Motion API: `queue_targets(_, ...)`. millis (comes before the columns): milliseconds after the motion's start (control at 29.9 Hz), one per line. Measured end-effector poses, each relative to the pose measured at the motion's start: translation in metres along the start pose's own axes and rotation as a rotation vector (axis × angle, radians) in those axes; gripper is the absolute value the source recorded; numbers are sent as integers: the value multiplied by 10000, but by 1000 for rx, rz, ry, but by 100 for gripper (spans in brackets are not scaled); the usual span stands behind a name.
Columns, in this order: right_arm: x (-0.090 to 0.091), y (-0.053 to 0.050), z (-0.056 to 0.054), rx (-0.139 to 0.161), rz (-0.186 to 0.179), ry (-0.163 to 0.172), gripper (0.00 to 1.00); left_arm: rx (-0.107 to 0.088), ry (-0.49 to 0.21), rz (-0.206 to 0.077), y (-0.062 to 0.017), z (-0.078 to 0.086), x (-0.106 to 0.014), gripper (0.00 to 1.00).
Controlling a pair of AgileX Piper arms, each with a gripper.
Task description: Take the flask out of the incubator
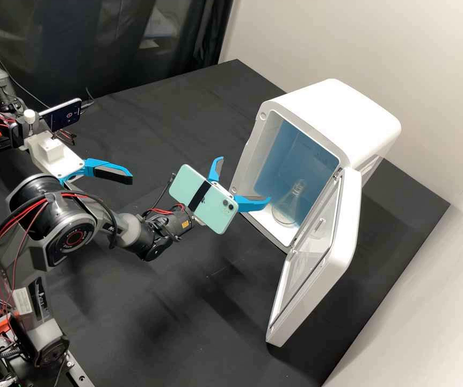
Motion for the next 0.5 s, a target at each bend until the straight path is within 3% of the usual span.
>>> queue_targets(502,0,0,0,0,0,0,100,0,1,-4,-27,-5,-3,100)
